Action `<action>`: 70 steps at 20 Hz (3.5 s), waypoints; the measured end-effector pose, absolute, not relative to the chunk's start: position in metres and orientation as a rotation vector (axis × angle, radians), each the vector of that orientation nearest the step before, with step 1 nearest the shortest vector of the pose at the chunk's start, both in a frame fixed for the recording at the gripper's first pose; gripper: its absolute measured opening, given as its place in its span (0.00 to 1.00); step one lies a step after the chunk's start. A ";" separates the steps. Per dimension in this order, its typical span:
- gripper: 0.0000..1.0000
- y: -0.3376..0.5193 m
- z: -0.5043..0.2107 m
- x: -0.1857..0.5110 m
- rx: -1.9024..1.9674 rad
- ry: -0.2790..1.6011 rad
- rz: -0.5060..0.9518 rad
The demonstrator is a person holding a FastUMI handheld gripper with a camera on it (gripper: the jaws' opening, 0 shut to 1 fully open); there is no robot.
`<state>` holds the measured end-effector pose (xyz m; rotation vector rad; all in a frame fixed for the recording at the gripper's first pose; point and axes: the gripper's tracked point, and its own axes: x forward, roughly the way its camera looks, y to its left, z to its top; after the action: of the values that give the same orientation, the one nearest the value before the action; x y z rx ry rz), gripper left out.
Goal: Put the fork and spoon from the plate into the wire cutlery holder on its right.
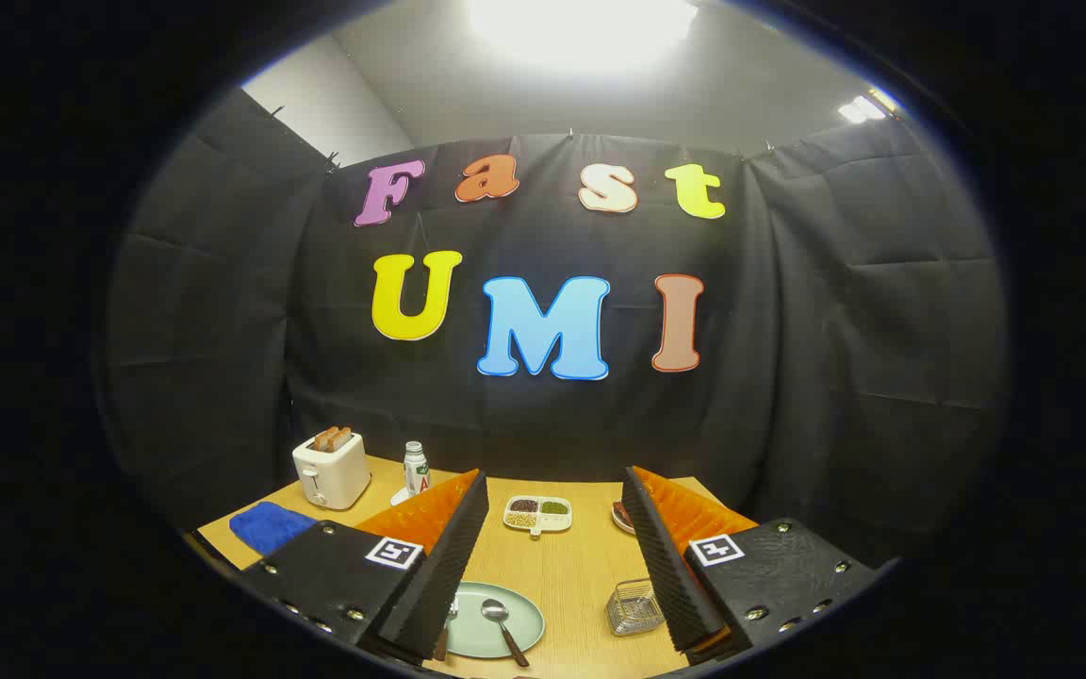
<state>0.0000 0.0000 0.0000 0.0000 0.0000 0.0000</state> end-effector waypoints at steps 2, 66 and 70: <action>0.87 0.002 -0.001 0.000 0.009 0.010 0.005; 0.45 0.052 -0.348 -0.006 -0.169 0.985 0.390; 0.45 0.052 -0.359 -0.001 -0.193 1.009 0.382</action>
<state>-0.0008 0.0522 -0.3591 -0.1933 1.0089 0.3821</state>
